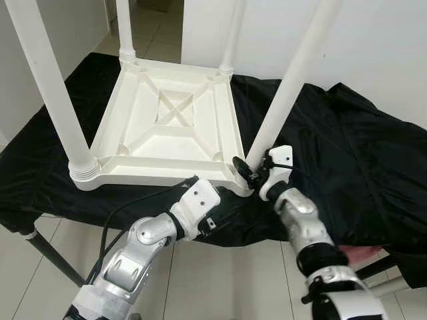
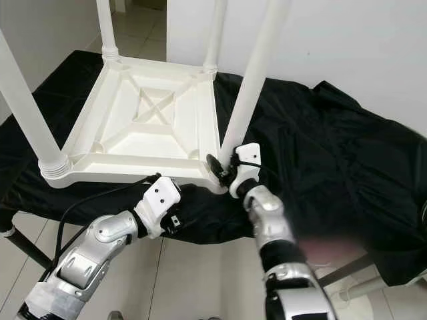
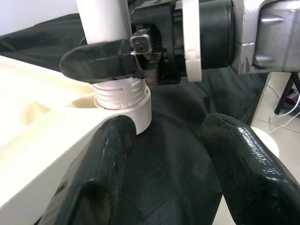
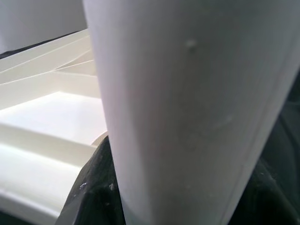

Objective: Building children table

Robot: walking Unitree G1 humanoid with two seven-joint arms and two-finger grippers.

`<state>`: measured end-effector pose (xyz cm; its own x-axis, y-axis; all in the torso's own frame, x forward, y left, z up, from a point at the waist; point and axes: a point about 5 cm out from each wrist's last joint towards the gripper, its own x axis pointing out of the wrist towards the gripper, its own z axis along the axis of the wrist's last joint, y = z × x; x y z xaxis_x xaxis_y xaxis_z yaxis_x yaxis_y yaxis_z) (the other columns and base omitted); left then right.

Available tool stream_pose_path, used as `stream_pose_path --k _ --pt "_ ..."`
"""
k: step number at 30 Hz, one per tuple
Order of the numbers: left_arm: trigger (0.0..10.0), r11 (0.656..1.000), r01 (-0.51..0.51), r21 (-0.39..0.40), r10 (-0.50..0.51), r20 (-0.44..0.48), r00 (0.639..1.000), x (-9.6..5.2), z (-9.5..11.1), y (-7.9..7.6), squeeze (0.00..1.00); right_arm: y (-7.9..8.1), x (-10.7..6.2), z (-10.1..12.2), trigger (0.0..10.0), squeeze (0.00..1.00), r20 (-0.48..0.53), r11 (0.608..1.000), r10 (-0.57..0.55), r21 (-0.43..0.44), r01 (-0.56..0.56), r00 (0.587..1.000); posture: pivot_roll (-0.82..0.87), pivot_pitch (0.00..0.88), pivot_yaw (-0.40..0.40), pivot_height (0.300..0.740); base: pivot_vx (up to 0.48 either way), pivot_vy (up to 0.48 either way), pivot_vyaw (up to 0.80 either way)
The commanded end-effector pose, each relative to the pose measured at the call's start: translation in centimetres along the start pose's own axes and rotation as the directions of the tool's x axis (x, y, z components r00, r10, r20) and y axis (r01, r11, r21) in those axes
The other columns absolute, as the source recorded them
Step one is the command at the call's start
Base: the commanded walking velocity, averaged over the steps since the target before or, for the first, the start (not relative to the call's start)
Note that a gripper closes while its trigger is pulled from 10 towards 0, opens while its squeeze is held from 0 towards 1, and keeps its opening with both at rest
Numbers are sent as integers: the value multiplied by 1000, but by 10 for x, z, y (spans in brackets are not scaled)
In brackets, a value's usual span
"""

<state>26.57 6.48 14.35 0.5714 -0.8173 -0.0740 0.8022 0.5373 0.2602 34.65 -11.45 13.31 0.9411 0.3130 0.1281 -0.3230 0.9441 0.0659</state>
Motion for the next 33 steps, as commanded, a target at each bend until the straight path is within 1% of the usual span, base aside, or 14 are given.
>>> stream_pose_path --k 1,2,4,5,6,7,8,10,15,16,19,20,29,33 --pt "10000 1000 -23 -6 23 -19 1000 1 -2 0 0 -4 -4 -8 10000 0 -43 998 -64 16 65 997 66 64 -111 740 0 0 0" --pt "10000 1000 -25 -12 25 -24 999 1 -3 0 0 1 -5 -9 10000 0 -46 995 -98 14 99 994 62 62 -110 740 0 0 0" --pt "10000 1000 -25 -12 25 -24 999 1 -3 0 0 1 -5 -9 10000 0 -46 995 -98 14 99 994 62 62 -110 740 0 0 0" --pt "10000 999 -34 -26 33 -35 999 3 -4 3 0 16 -5 -15 10000 0 -66 981 -189 18 191 980 65 59 -110 740 0 0 0" --pt "10000 999 -34 -26 33 -35 999 3 -4 3 0 16 -5 -15 10000 0 -66 981 -189 18 191 980 65 59 -110 740 0 0 0" --pt "10000 999 -43 -32 42 -40 998 3 -4 6 0 22 -5 -16 10000 0 -78 972 -227 51 231 971 79 53 -113 740 0 0 0" --pt "10000 999 -43 -32 42 -40 998 3 -4 6 0 22 -5 -16 10000 0 -78 972 -227 51 231 971 79 53 -113 740 0 0 0" --pt "10000 997 -67 -36 65 -51 997 1 -5 13 0 27 -6 -16 10000 0 -91 960 -253 99 262 963 77 50 -110 740 0 0 0" --pt "10000 996 -84 -30 82 -54 995 -1 -5 18 0 29 -7 -13 10000 0 -81 959 -255 107 262 964 81 40 -105 740 0 0 0" --pt "10000 995 -96 -25 94 -55 994 -2 -5 23 0 30 -7 -9 10000 376 -54 966 -236 99 240 970 82 34 -102 740 0 0 0" --pt "10000 995 -100 -24 99 -55 994 -2 -5 24 0 30 -7 -7 10000 376 -44 967 -233 95 237 971 82 34 -102 740 0 0 0" --pt "10000 994 -103 -24 102 -53 993 -2 -4 26 0 31 -7 -6 10000 1000 -39 969 -223 104 226 974 82 26 -101 740 0 0 0" --pt "10000 993 -117 -11 116 -38 992 -1 -3 29 0 32 -16 1 10000 1000 17 981 -189 55 188 982 69 11 -96 740 0 0 0" --pt "10000 993 -119 -7 119 -33 992 -2 -3 28 0 25 -25 4 10000 1000 51 988 -151 52 148 987 67 6 -84 740 0 0 0"
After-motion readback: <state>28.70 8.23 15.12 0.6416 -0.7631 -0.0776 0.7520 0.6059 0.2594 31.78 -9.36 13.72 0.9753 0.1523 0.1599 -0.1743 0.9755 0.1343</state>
